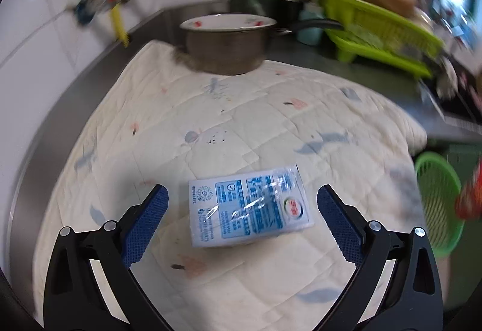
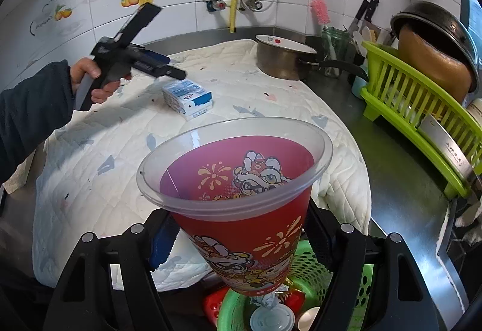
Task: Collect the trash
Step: 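Hold the red cup with the right gripper while the left grasps the milk pouch, then drop the red cup and milk pouch into the green basket with both grippers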
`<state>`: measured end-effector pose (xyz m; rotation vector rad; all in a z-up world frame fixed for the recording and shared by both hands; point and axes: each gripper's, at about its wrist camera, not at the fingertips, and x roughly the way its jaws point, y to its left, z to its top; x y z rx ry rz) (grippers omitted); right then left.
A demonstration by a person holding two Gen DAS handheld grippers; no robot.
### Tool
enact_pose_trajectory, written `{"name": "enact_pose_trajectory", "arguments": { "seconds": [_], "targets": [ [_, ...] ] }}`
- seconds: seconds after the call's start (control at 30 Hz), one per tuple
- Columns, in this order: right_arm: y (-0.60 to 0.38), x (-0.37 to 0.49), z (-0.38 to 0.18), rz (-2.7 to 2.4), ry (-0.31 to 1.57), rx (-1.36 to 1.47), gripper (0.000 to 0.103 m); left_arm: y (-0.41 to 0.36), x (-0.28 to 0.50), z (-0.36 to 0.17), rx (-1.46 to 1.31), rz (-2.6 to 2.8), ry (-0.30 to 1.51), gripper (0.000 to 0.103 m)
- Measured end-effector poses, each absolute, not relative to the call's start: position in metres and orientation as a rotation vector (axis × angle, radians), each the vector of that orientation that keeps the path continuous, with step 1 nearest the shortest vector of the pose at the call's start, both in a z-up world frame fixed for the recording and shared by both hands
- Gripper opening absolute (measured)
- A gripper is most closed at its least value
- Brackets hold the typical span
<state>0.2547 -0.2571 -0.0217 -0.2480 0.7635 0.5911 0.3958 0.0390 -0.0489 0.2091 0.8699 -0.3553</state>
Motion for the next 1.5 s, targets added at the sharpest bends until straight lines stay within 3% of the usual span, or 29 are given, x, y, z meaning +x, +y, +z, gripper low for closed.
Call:
{"name": "enact_pose_trajectory", "arguments": {
  "seconds": [0.17, 0.77, 1.13, 1.37, 1.5],
  "targets": [
    [-0.254, 0.256, -0.026, 0.574, 0.779, -0.236, 0.071, 0.037, 0.383, -0.057, 0.406, -0.469, 0.818, 0.098],
    [-0.239, 0.259, -0.051, 0.475, 0.864, -0.176, 0.071, 0.026, 0.408, -0.082, 0.647, -0.830, 0.759, 0.098],
    [-0.266, 0.253, -0.062, 0.409, 0.887, -0.117, 0.071, 0.014, 0.423, -0.107, 0.719, -0.862, 0.871, 0.097],
    [-0.294, 0.245, -0.071, 0.345, 0.899, -0.048, 0.071, 0.020, 0.417, -0.101, 0.652, -0.735, 0.863, 0.079],
    [-0.315, 0.234, -0.076, 0.281, 0.900, -0.011, 0.071, 0.019, 0.401, -0.096, 0.598, -0.656, 0.878, 0.075]
  ]
}}
